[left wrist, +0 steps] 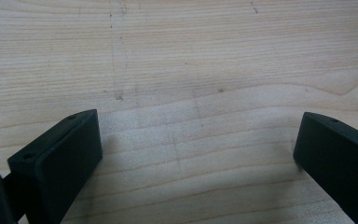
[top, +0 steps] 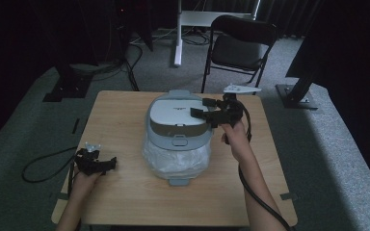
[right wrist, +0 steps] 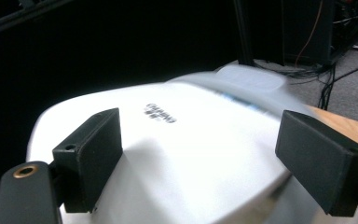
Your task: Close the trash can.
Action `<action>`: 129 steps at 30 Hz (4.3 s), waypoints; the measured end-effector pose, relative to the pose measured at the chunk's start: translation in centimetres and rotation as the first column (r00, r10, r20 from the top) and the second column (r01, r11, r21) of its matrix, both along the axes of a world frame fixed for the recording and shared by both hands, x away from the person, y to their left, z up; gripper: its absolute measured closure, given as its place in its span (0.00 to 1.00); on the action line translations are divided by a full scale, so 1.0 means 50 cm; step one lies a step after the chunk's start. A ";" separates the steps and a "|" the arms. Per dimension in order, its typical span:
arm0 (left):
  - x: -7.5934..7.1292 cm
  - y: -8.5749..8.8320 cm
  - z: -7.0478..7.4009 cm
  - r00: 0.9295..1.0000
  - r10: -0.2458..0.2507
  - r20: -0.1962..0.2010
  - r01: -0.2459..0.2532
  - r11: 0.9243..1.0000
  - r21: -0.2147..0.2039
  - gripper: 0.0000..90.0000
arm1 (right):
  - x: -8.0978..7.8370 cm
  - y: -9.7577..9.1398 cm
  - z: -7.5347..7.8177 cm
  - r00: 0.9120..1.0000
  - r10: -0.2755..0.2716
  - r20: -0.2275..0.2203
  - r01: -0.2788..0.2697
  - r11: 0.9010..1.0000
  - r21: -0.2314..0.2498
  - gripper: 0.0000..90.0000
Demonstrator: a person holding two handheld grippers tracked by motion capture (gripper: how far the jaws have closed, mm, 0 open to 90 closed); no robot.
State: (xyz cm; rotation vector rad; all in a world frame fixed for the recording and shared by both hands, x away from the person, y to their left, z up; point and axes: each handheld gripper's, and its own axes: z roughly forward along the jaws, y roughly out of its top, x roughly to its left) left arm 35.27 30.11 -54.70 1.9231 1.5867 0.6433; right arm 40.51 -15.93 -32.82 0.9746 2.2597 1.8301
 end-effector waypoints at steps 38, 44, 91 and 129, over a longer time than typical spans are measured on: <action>0.000 0.000 0.000 1.000 0.001 0.001 -0.001 1.000 0.000 0.02 | -0.123 0.080 -0.017 0.967 -0.088 0.240 0.142 0.965 -0.220 0.12; 0.000 0.000 0.000 1.000 0.001 0.001 -0.001 1.000 0.000 0.02 | -0.126 0.080 -0.025 0.959 -0.118 0.259 0.178 0.959 -0.222 0.12; 0.000 0.000 0.000 1.000 0.002 -0.001 -0.002 1.000 -0.001 0.02 | -0.154 -0.158 -0.141 0.839 -0.489 0.238 0.534 0.824 -0.190 0.12; 0.000 0.000 0.000 1.000 0.002 -0.001 -0.002 1.000 -0.002 0.02 | -0.127 -0.340 -0.402 0.663 -0.748 0.030 0.702 0.607 -0.373 0.12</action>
